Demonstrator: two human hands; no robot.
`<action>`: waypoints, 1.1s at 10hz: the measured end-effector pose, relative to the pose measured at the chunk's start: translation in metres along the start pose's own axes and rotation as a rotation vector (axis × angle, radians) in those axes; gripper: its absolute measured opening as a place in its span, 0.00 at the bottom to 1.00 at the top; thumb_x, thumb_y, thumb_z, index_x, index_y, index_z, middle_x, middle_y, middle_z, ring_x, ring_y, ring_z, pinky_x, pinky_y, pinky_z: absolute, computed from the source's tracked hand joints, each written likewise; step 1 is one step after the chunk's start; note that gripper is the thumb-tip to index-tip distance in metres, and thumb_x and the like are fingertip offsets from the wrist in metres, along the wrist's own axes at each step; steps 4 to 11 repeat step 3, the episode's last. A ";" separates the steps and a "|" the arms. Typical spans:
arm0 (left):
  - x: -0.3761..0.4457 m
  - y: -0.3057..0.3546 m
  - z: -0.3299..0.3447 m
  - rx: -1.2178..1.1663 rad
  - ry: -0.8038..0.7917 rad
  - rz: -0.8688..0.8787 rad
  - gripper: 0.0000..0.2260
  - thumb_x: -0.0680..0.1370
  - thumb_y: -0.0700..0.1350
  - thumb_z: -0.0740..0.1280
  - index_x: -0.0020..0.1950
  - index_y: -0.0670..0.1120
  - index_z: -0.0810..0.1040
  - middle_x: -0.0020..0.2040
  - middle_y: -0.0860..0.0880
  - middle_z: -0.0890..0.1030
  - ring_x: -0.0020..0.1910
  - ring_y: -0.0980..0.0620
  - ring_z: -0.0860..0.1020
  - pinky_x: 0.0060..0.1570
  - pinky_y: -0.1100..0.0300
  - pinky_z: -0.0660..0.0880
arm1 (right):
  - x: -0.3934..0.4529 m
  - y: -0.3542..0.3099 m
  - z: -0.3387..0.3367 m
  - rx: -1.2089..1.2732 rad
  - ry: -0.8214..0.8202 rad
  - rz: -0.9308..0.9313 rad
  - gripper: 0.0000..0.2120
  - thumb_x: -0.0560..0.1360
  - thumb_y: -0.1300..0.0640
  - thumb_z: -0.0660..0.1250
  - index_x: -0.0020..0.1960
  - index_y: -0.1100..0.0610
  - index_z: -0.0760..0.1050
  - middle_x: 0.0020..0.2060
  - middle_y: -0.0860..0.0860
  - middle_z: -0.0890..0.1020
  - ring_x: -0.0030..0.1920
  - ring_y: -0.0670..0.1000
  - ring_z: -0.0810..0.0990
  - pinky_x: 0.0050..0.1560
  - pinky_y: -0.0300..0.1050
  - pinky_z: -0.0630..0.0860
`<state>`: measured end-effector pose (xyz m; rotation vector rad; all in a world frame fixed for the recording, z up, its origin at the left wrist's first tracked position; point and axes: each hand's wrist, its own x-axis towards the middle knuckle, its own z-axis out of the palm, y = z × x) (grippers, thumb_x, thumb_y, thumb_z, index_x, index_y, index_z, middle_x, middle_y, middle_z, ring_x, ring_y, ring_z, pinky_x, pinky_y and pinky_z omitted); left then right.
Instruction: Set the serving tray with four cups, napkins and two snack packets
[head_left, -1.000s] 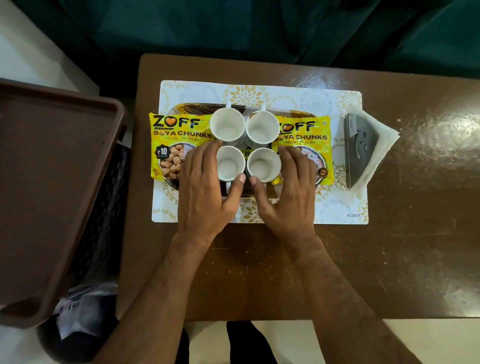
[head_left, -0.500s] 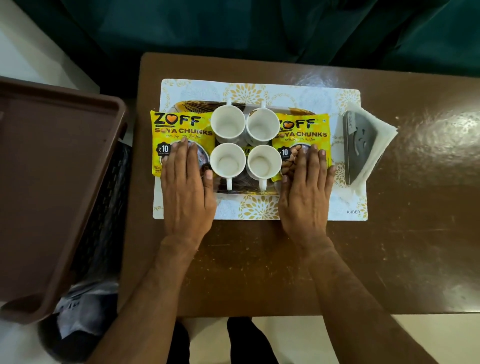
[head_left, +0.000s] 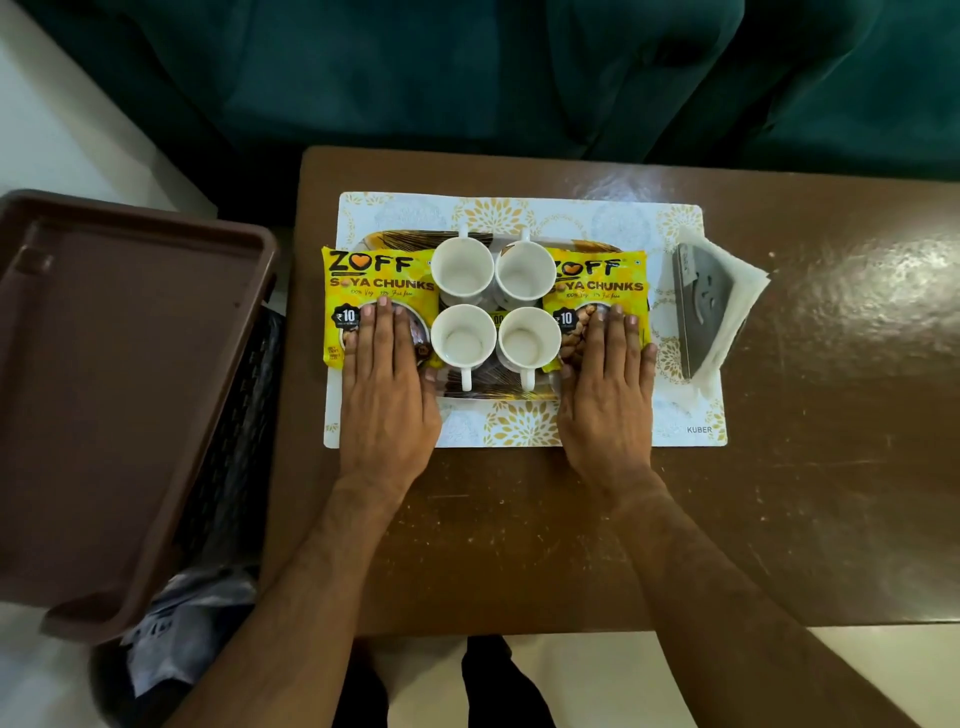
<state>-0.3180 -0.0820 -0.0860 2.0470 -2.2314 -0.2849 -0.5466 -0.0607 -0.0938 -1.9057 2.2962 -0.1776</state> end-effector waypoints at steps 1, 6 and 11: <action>-0.002 0.002 -0.012 -0.041 0.042 -0.013 0.29 0.85 0.50 0.52 0.83 0.38 0.56 0.85 0.39 0.56 0.85 0.41 0.53 0.84 0.44 0.51 | -0.002 -0.001 -0.006 0.015 -0.009 0.002 0.31 0.86 0.48 0.52 0.83 0.60 0.47 0.83 0.59 0.50 0.84 0.58 0.45 0.83 0.64 0.48; 0.001 0.001 -0.041 -0.035 0.115 -0.010 0.31 0.84 0.53 0.54 0.83 0.39 0.55 0.85 0.40 0.56 0.85 0.42 0.54 0.84 0.45 0.51 | -0.001 -0.007 -0.030 0.020 0.034 0.009 0.29 0.86 0.46 0.47 0.82 0.61 0.51 0.83 0.59 0.52 0.84 0.58 0.47 0.83 0.64 0.50; 0.001 0.001 -0.041 -0.035 0.115 -0.010 0.31 0.84 0.53 0.54 0.83 0.39 0.55 0.85 0.40 0.56 0.85 0.42 0.54 0.84 0.45 0.51 | -0.001 -0.007 -0.030 0.020 0.034 0.009 0.29 0.86 0.46 0.47 0.82 0.61 0.51 0.83 0.59 0.52 0.84 0.58 0.47 0.83 0.64 0.50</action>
